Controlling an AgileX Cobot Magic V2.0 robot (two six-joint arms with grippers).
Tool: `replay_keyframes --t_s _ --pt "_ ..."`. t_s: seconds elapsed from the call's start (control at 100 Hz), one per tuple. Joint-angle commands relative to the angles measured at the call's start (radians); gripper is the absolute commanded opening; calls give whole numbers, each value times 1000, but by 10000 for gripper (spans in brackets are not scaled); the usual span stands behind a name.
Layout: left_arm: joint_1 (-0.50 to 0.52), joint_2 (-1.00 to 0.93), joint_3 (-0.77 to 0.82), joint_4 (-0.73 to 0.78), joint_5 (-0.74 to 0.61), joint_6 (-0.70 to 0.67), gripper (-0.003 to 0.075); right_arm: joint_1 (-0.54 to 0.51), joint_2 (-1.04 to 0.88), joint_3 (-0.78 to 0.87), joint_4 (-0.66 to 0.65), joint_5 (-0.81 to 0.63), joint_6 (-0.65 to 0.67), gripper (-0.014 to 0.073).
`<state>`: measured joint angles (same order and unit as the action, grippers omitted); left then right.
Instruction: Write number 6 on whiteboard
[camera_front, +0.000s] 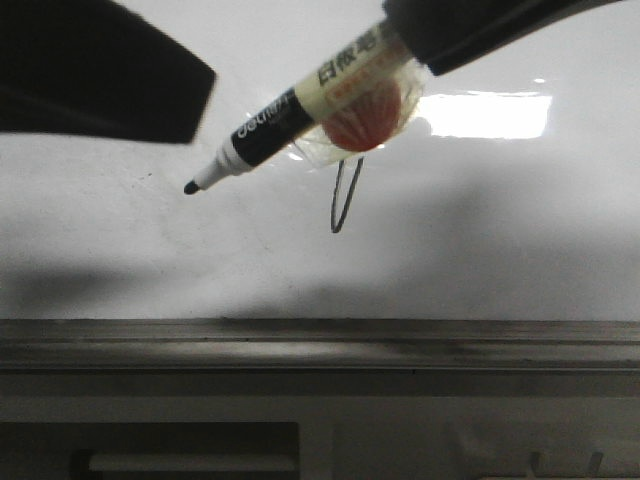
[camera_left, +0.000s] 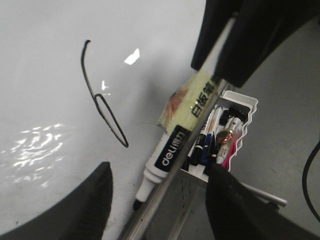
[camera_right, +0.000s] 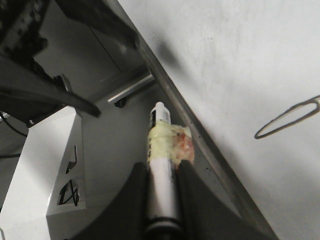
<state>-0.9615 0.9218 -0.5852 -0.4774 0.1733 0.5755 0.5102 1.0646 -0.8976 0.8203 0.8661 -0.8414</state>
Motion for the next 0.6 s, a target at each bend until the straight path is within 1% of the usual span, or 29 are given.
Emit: replay_keyframes --t_s 0.0,0.18,0.46,0.53,0.59 --pt "-15 47 -52 4 -80 1 365 -8 -11 -50 36 1 -8 -45" --pt "-15 115 -97 8 -83 1 365 -8 -11 -51 33 18 -8 -45" --pt "-15 127 -99 26 -87 1 363 -8 -11 -51 33 18 -8 -45" --pt "-15 127 -99 26 -87 1 330 -8 -11 -51 33 18 -8 -45" --pt "-15 127 -99 26 -87 1 265 -8 -11 -51 33 18 -8 -45"
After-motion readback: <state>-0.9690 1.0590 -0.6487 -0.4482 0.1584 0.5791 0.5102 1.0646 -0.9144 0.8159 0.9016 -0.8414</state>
